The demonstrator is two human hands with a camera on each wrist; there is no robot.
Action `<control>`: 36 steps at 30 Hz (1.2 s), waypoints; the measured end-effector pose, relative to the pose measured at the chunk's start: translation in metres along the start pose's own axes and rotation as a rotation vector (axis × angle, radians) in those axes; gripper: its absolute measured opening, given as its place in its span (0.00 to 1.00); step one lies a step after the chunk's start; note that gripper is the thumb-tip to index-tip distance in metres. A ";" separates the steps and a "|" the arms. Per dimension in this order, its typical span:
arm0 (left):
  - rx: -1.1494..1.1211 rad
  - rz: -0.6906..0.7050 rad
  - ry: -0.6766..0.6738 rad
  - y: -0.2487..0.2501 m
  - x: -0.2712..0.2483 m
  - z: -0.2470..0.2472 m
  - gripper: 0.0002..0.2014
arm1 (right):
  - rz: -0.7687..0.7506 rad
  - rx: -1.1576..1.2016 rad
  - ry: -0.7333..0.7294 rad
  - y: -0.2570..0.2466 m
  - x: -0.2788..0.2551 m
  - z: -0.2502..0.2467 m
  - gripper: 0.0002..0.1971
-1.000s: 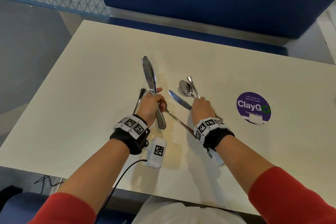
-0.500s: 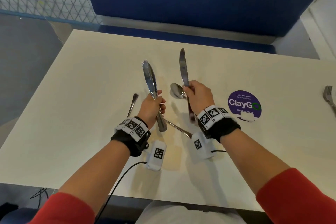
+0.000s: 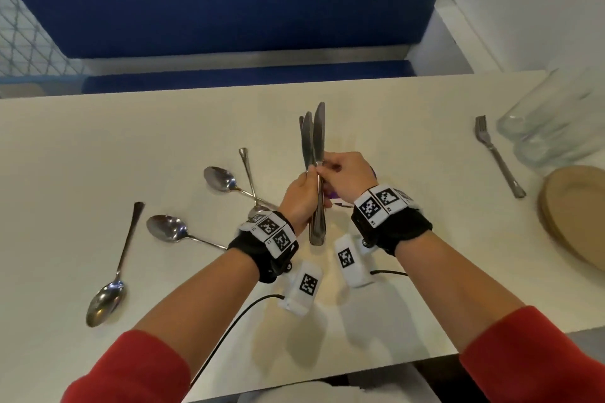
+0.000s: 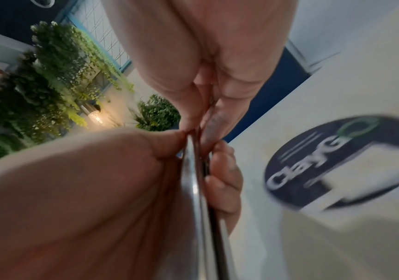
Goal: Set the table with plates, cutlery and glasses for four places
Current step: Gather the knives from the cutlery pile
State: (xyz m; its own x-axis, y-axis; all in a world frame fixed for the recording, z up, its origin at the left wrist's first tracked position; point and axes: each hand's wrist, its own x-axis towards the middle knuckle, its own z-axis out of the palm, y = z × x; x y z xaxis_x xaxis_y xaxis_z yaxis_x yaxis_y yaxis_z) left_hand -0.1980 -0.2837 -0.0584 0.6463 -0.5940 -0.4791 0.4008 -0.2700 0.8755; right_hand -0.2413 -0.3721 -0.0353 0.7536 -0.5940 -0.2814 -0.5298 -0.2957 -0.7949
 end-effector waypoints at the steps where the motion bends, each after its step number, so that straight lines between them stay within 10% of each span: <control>1: 0.002 0.008 -0.014 0.000 0.004 0.022 0.23 | 0.012 0.002 0.000 0.011 0.001 -0.019 0.13; 16: -0.007 -0.233 0.007 -0.016 0.094 0.314 0.21 | 0.163 -0.448 0.026 0.163 0.024 -0.231 0.17; 36: 0.454 -0.128 0.033 -0.002 0.116 0.342 0.17 | 0.244 -0.244 0.031 0.208 0.054 -0.259 0.18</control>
State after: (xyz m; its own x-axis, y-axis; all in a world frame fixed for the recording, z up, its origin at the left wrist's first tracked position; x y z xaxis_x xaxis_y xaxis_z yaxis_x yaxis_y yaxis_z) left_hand -0.3462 -0.6117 -0.0941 0.6335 -0.5120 -0.5801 0.1588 -0.6478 0.7451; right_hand -0.4116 -0.6597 -0.0766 0.5832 -0.6903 -0.4282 -0.7731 -0.3099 -0.5534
